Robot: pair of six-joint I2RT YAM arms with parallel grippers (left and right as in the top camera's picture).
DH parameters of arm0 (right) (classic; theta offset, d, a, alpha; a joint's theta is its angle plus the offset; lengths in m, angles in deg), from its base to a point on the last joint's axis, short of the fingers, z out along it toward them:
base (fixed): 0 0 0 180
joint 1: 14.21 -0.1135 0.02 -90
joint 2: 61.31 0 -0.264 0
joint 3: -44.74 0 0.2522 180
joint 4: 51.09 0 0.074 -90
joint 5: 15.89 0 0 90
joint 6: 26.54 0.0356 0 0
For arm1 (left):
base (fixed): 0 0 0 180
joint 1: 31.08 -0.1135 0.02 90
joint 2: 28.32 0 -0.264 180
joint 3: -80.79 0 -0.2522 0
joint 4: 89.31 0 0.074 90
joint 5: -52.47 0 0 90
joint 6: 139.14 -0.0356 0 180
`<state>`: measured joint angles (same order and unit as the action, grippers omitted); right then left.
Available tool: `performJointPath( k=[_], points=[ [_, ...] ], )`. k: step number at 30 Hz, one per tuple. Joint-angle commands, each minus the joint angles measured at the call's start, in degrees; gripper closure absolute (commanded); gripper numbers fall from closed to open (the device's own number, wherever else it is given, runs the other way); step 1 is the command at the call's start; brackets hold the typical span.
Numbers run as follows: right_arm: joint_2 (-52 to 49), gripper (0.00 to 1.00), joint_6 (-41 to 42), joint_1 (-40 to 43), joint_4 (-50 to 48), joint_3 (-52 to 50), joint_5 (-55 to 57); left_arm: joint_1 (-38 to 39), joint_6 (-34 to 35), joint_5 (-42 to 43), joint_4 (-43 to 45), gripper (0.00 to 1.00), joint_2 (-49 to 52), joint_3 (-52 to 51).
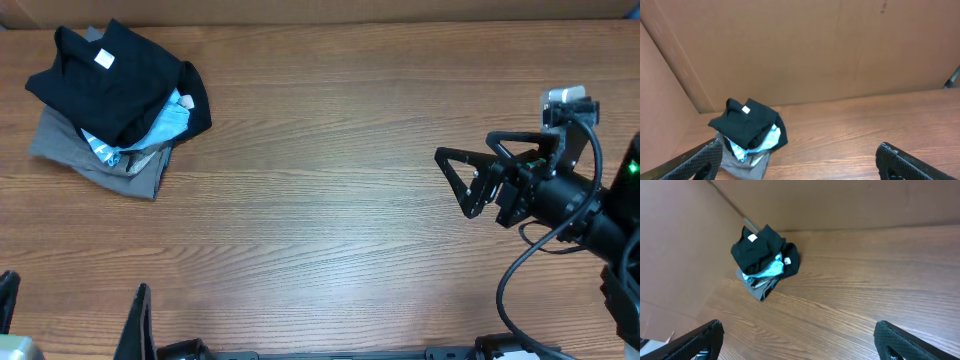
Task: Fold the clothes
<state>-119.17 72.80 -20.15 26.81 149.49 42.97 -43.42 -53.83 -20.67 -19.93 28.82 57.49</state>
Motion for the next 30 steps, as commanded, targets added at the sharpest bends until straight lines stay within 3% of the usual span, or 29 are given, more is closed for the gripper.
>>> performJointPath(
  k=[1, 14, 20, 24, 30],
  points=[
    [0.26, 0.00, -0.42, 0.15, -0.11, 1.25, -0.50, 0.37, -0.46, -0.74, 0.09, 0.00, 0.17, -0.28],
    [-0.15, 0.00, -1.09, 0.15, 4.74, 1.25, 3.87, 0.37, -0.46, -0.74, 0.09, 0.00, 0.17, -0.33],
    [0.37, 0.00, -18.84, 0.15, -2.12, -1.29, 9.51, 0.37, -0.46, -0.76, 0.09, 0.00, 0.17, -0.33],
    [6.36, 0.00, -30.88, 0.24, -11.15, -10.69, 11.17, 0.37, -0.46, -0.74, 0.07, 0.00, 0.17, -0.33],
    [20.22, 0.00, -32.11, 2.49, -27.04, -31.78, 11.19, 0.37, -0.46, -0.74, 0.09, 0.00, 0.17, -0.33]
  ],
)
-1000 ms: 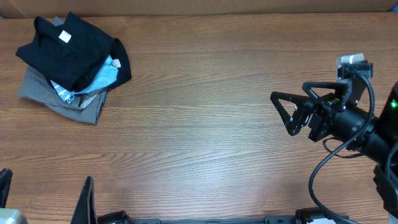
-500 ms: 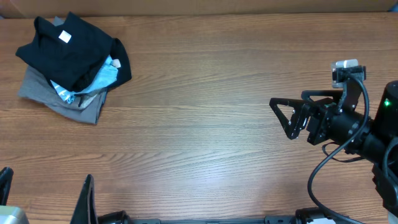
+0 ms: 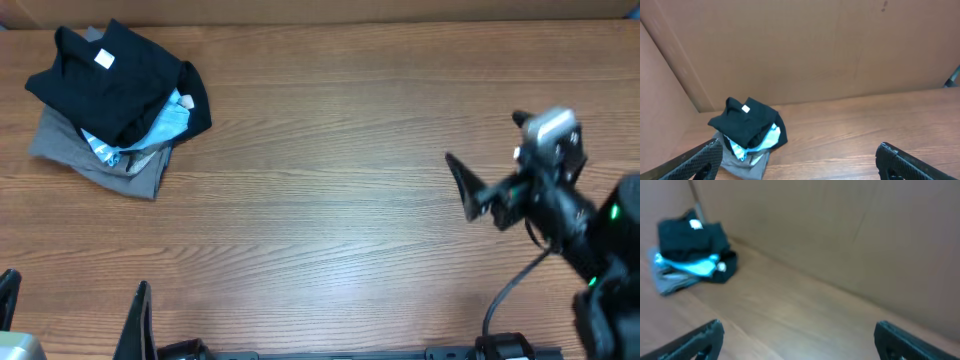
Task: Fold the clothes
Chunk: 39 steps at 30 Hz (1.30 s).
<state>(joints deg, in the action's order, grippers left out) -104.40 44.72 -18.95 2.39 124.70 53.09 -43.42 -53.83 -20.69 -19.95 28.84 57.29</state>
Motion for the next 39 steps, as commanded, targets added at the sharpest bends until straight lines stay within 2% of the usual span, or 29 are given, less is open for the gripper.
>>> performJointPath(
  k=[1, 8, 17, 28, 32, 39],
  points=[
    [7.89, 0.00, -4.00, 1.90, -4.63, -10.49, 1.03, 0.37, -0.46, -0.72, 0.11, 0.00, 0.15, -0.13],
    [24.94, 0.00, -3.93, 3.74, -15.87, -32.09, -1.42, 0.37, -0.46, -0.72, 0.11, 0.00, 0.15, -0.13],
    [43.25, 0.00, -3.58, 3.74, -27.69, -50.97, -5.01, 0.37, -0.46, -0.72, 0.11, 0.00, 0.15, -0.13],
    [42.97, 0.00, 4.09, 3.69, -36.09, -58.84, -6.08, 0.37, -0.46, -0.72, 0.11, 0.00, 0.15, -0.13],
    [42.97, 0.00, 10.45, 3.67, -41.94, -65.13, -6.10, 0.37, -0.46, -0.72, 0.11, 0.00, 0.15, -0.13],
    [42.93, 0.00, 11.50, 3.69, -37.97, -65.75, -6.25, 0.37, -0.46, -0.72, 0.09, 0.00, 0.15, -0.13]
  ],
)
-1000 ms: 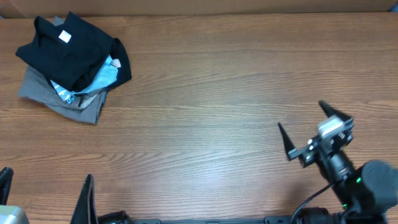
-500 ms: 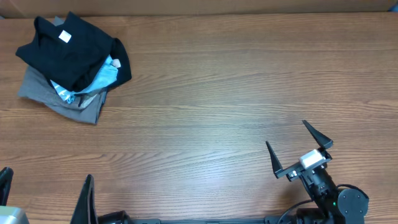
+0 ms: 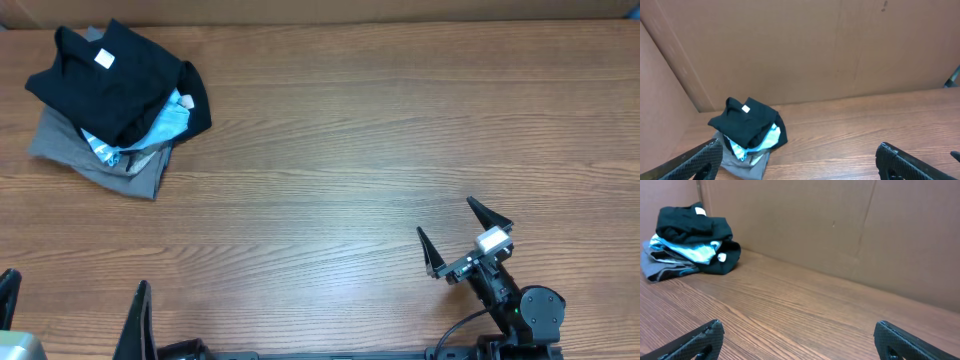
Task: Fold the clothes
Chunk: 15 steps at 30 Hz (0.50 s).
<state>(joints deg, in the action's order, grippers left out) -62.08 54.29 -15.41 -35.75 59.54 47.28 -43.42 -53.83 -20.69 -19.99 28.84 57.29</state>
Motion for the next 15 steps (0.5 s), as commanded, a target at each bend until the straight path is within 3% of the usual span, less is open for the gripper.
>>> performJointPath(
  k=[1, 15],
  points=[
    [0.61, 0.00, 1.92, 0.15, 0.85, -0.59, -0.44, 0.37, -0.46, -0.72, 0.13, 0.00, 0.15, -0.13],
    [0.61, 0.00, 1.95, 0.15, 1.31, -0.59, -0.42, 0.37, -0.46, -0.74, 0.15, 0.00, 0.15, -0.13]
  ],
)
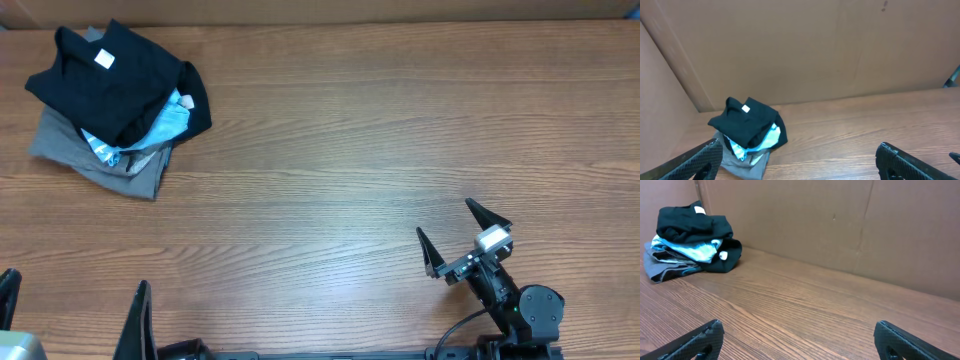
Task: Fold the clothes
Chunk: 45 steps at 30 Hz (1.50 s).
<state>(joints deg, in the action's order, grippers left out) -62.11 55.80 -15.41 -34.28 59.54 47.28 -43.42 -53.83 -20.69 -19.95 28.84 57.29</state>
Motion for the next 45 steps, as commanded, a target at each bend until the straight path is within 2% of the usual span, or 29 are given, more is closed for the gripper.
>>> performJointPath(
  k=[1, 7, 10, 13, 19, 24, 28, 34, 45],
  points=[
    [0.63, 0.00, 0.42, 0.15, -0.15, -0.59, -0.42, 0.37, -0.46, -0.72, 0.09, 0.00, 0.15, -0.13],
    [0.63, 0.00, 0.42, 0.15, -0.15, -0.59, -0.42, 0.37, -0.46, -0.72, 0.09, 0.00, 0.15, -0.13],
    [0.63, 0.00, 0.42, 0.15, -0.15, -0.59, -0.42, 0.37, -5.68, -9.29, 0.09, 0.00, 0.15, -0.13],
    [0.63, 0.00, 0.44, 0.15, -0.15, -0.59, -0.42, 0.37, -6.05, -15.21, 0.11, 0.00, 0.15, -0.13],
    [0.63, 0.00, 0.44, 0.15, -0.15, -0.59, -0.42, 0.39, -6.05, -16.09, 0.09, 0.00, 0.48, -0.96],
    [0.63, 0.00, 0.42, 0.15, -0.15, -0.59, -0.42, 3.52, -6.03, -15.65, 0.15, 0.00, 0.44, -7.15],
    [0.63, 0.00, 0.42, 0.15, -0.15, -0.59, -0.42, 7.91, -6.03, -13.22, 4.33, 0.00, 0.15, -17.42],
    [0.63, 0.00, 0.42, 0.15, -0.15, -0.59, -0.42, 10.16, -6.03, -12.09, 23.63, 0.00, -4.87, -39.50],
    [0.63, 0.00, 0.44, 0.15, -0.15, -0.59, -0.42, 10.12, -6.03, -10.99, 55.89, 0.00, -29.59, -85.64]
  ],
)
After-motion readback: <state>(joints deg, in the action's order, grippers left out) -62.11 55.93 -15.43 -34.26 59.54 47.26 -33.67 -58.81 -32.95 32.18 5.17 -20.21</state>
